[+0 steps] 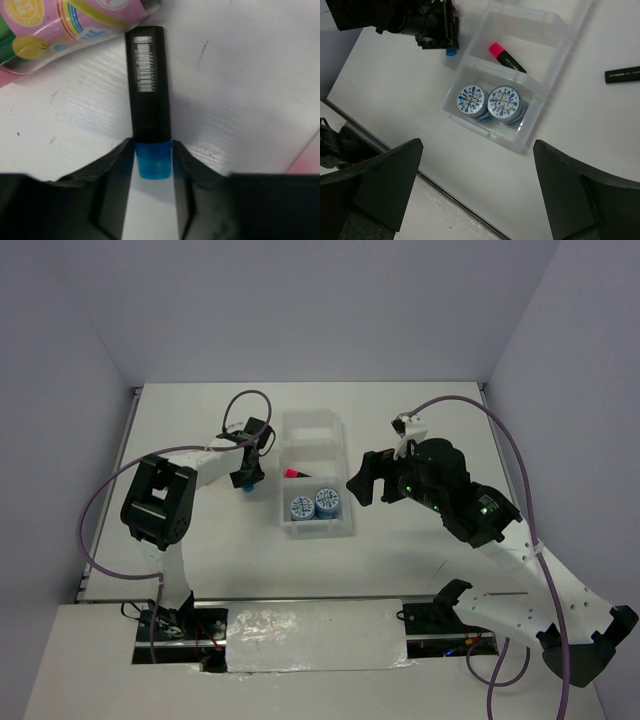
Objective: Sort the stationery into containers
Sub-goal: Pick up the pen from the center of the board, then place the pen in the storage box.
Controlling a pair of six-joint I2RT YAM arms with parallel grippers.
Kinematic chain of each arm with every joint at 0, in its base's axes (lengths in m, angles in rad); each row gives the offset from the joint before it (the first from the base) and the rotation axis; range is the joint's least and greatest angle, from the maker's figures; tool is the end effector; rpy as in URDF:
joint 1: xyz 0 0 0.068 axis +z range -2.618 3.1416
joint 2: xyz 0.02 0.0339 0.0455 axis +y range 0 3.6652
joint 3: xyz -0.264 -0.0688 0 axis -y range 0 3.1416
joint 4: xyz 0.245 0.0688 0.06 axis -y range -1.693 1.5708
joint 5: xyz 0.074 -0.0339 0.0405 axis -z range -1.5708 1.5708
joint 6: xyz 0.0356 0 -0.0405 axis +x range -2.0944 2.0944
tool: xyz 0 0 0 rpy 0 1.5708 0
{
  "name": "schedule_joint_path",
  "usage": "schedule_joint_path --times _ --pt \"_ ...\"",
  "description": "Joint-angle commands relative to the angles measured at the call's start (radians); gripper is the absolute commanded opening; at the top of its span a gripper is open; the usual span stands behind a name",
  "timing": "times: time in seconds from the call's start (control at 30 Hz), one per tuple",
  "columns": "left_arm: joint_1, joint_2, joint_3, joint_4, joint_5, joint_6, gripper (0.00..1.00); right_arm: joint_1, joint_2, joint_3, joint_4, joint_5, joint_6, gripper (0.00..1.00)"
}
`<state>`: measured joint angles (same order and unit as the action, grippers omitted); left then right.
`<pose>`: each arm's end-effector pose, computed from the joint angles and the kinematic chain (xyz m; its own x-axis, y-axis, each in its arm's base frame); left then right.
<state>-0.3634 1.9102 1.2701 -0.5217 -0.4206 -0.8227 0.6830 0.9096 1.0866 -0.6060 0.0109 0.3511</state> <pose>0.3628 -0.1224 0.1665 -0.7100 -0.4459 -0.5451 -0.5111 0.8587 -0.0367 0.1462 0.1185 0.3785 -0.5174 0.0224 -0.8555 -0.4744 0.8245 0.3085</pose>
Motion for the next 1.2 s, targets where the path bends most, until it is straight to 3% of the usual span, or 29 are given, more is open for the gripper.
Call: schedule_joint_path --times 0.0,0.03,0.23,0.33,0.43,0.7,0.8,0.83,0.93,1.03,1.17 --pt "0.004 -0.010 -0.031 0.028 0.011 -0.015 0.44 0.010 0.002 0.019 0.025 -0.006 -0.003 1.00" --pt "0.004 -0.014 -0.037 0.034 0.014 -0.015 0.37 0.009 0.002 0.024 0.023 -0.006 -0.003 1.00" --pt "-0.003 -0.085 -0.097 0.057 0.051 -0.018 0.22 0.009 -0.009 0.041 0.009 -0.005 -0.008 1.00" --pt "-0.026 -0.144 -0.118 0.057 0.068 -0.007 0.04 0.009 -0.012 0.047 0.006 -0.003 -0.008 1.00" --pt "-0.068 -0.210 -0.100 0.025 0.037 0.023 0.00 0.009 -0.015 0.056 0.005 -0.006 -0.008 1.00" --pt "-0.150 -0.391 0.026 -0.107 -0.038 0.108 0.00 0.009 -0.032 0.078 -0.012 -0.002 -0.011 1.00" --pt "-0.167 -0.454 0.020 -0.029 0.075 0.192 0.00 0.009 -0.037 0.082 -0.014 0.001 -0.011 1.00" --pt "-0.170 -0.462 0.014 0.041 0.188 0.274 0.00 0.009 -0.035 0.084 -0.015 0.001 -0.015 1.00" --pt "-0.175 -0.438 0.032 0.106 0.339 0.449 0.00 0.009 -0.031 0.093 -0.021 0.007 -0.034 1.00" --pt "-0.174 -0.419 0.052 0.158 0.385 0.574 0.00 0.009 -0.029 0.099 -0.028 0.023 -0.052 1.00" --pt "-0.175 -0.360 0.130 0.189 0.592 0.802 0.00 0.009 -0.028 0.098 -0.037 0.035 -0.072 1.00"
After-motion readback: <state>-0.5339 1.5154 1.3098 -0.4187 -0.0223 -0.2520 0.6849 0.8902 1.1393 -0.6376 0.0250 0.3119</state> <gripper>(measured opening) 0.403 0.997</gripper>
